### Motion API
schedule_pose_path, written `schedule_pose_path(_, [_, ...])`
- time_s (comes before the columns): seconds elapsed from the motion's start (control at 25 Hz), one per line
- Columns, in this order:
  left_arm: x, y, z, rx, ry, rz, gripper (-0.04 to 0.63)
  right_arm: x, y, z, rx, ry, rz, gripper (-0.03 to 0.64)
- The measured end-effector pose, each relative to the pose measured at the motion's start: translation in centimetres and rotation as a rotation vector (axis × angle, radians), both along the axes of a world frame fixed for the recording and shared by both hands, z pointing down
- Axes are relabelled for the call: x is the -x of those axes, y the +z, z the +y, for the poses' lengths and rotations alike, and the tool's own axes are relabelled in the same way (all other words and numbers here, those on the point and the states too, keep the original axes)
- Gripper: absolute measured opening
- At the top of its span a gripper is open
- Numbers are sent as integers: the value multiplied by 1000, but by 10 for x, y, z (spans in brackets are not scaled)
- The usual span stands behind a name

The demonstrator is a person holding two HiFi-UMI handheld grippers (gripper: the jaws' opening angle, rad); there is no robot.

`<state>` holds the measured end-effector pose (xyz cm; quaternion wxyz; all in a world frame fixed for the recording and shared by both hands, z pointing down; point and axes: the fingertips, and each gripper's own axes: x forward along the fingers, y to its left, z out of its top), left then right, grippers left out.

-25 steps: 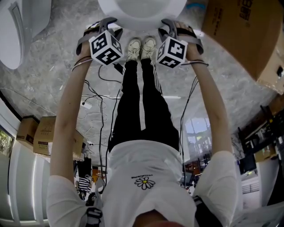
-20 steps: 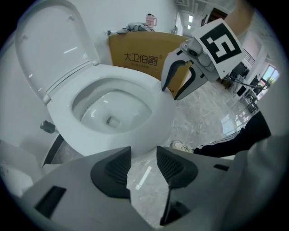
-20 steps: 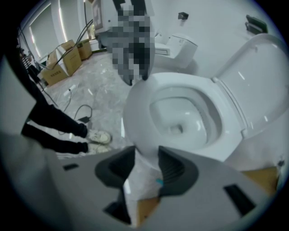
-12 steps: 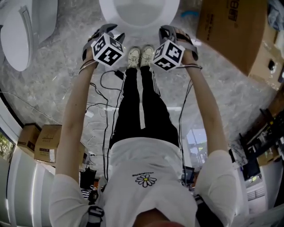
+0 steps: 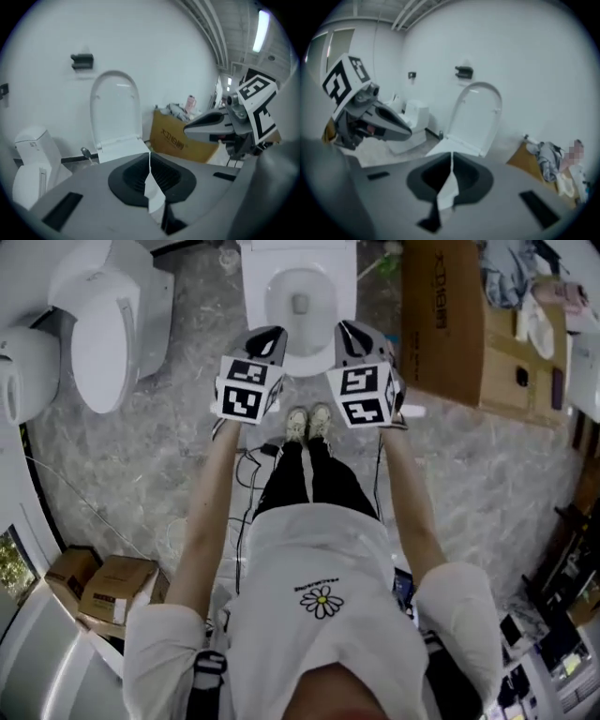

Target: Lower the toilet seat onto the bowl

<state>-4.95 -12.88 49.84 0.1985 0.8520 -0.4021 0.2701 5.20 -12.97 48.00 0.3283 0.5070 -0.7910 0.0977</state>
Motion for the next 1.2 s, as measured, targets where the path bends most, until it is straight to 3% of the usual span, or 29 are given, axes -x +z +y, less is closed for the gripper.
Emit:
schedule_pose_path(0.12, [7, -83, 31, -110, -128, 124, 26, 6, -70, 37, -64, 58, -92, 35])
schedule_pose_path(0.28, [19, -177, 37, -291, -297, 242, 20, 9, -146, 44, -173, 121, -210, 35])
schedule_pose_path(0.4, [30, -205, 62, -381, -379, 272, 20, 14, -172, 66, -240, 127, -240, 35])
schedule_pose_path(0.56, [35, -215, 88, -474, -393, 260, 20, 26, -182, 97, -303, 119, -249, 32])
schedule_pose_path(1.2, [28, -212, 102, -495, -365, 242, 20, 44, -174, 127, -308, 64, -219, 31])
